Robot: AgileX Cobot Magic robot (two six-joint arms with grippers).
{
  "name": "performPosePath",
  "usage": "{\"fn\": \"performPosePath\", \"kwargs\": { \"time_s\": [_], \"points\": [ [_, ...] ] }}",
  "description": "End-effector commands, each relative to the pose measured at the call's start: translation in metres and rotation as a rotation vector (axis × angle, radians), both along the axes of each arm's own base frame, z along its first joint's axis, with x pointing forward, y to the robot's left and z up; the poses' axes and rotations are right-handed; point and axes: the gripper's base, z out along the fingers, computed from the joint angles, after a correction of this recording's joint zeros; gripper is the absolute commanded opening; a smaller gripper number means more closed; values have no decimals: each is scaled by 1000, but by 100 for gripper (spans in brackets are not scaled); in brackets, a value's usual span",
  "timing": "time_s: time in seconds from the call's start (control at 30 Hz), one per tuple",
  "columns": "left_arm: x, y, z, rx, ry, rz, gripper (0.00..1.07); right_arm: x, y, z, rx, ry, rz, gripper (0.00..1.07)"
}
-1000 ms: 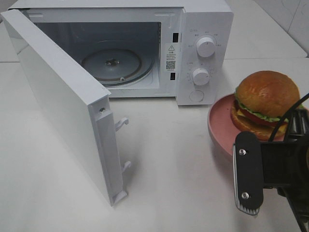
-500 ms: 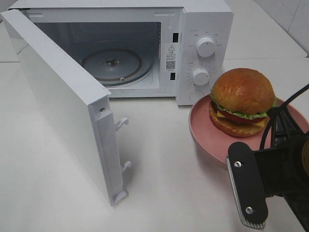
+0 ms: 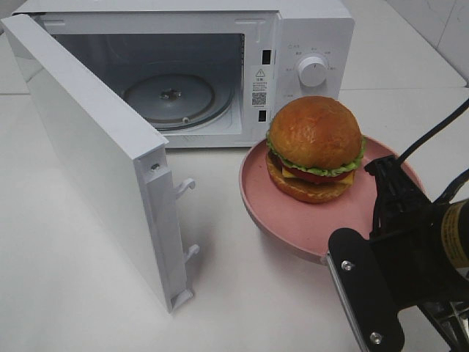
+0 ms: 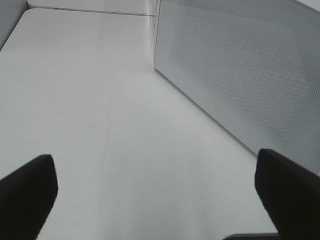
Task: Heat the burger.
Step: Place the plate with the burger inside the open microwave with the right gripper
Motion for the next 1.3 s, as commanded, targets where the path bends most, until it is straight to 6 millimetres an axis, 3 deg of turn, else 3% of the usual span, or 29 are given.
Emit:
{"fn": "performPosePath", "kwargs": {
  "time_s": [0.03, 0.53, 0.87, 1.3],
  "points": [
    [-1, 0, 1, 3, -27, -2, 100, 5, 5, 5, 21, -55, 85, 0],
    [-1, 0, 1, 3, -27, -2, 100, 29, -12, 5, 72, -48, 141, 0],
    [-1, 0, 1, 3, -27, -2, 100, 35, -17, 5, 91, -17, 181, 0],
    [-1, 0, 1, 3, -27, -2, 100, 70, 5, 9, 64, 20, 231, 0]
  ]
}}
